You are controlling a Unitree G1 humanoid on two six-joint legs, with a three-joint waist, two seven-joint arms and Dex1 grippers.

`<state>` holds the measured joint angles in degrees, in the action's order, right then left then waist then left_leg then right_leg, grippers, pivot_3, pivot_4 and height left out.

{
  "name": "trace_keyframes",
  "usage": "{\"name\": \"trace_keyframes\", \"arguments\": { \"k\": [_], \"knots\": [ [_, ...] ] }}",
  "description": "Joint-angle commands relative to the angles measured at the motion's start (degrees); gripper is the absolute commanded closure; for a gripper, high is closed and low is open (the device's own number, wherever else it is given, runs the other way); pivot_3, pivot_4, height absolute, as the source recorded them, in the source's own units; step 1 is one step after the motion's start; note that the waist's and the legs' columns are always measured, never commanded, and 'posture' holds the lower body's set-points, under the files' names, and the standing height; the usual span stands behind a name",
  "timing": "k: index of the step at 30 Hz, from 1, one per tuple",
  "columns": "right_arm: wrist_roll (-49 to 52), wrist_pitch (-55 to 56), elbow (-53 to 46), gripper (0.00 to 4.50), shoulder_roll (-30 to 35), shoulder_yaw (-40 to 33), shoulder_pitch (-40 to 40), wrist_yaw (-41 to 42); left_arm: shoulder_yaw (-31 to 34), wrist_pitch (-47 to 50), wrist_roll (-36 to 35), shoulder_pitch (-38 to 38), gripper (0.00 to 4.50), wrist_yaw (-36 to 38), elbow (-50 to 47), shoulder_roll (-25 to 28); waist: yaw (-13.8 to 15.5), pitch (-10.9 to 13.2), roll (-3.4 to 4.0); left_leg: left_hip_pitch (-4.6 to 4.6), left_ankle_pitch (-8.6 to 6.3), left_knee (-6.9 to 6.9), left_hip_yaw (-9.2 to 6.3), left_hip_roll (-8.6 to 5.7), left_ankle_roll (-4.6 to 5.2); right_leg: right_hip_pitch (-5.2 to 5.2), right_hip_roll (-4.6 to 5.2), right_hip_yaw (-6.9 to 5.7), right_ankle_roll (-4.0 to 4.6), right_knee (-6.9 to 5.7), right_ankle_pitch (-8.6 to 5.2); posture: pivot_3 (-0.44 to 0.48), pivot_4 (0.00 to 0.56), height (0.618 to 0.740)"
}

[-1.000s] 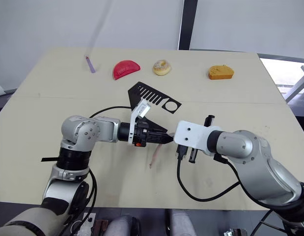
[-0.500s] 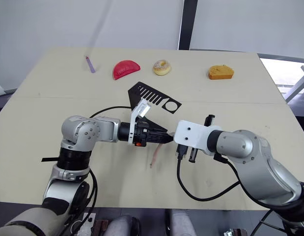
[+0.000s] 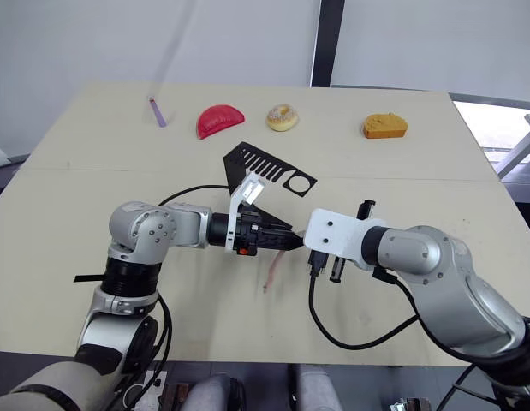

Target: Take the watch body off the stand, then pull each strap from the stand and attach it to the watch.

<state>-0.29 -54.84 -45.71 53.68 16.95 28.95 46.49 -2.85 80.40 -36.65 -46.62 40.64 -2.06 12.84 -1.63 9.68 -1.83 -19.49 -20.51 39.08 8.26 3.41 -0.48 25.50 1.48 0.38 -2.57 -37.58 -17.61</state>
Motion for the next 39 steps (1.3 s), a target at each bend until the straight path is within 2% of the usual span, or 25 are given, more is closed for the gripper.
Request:
{"name": "trace_keyframes", "arguments": {
  "k": [1,11,37,38,39],
  "knots": [
    [0.7,0.1,-3.2,4.5,0.1,-1.3,1.2,0.0,-1.8,-2.0,-2.3,-2.0,2.9,2.7,-1.3,0.1,0.0,0.0,0.0,0.0,0.0,0.0,0.0,0.0,0.0,0.0,0.0,0.0,0.0,0.0,0.0,0.0,0.15,0.737],
    [2.3,-0.6,-6.0,4.5,2.8,-3.6,0.2,0.3,-3.3,-6.0,-1.0,-2.3,2.9,6.3,2.8,3.8,0.0,0.0,0.01,0.0,0.0,-0.01,0.0,0.0,-0.01,0.0,0.0,0.0,0.0,0.02,0.0,0.0,0.15,0.737],
    [4.5,1.7,-9.7,4.5,5.5,-7.5,-2.7,0.0,-4.4,-7.0,-2.1,-1.2,2.9,6.8,2.0,5.6,0.0,0.0,0.01,-0.01,0.0,-0.02,-0.01,0.0,0.0,0.0,0.0,0.0,0.0,0.03,0.0,0.0,0.15,0.737],
    [4.7,2.0,-9.8,3.87,5.3,-8.2,-2.9,0.0,-4.6,-7.3,-2.1,-1.2,2.9,6.9,2.0,5.8,0.0,0.0,0.02,-0.01,0.0,-0.02,-0.01,0.0,0.0,0.0,0.0,0.0,0.0,0.03,0.0,0.0,0.15,0.737],
    [5.0,2.3,-9.9,3.53,5.2,-8.7,-3.0,0.1,-4.7,-7.6,-2.0,-1.1,2.9,7.0,2.0,5.9,0.0,0.0,0.02,-0.01,0.0,-0.02,-0.01,0.0,0.0,0.0,0.0,0.0,0.0,0.03,0.0,0.0,0.15,0.737]
  ]
}}
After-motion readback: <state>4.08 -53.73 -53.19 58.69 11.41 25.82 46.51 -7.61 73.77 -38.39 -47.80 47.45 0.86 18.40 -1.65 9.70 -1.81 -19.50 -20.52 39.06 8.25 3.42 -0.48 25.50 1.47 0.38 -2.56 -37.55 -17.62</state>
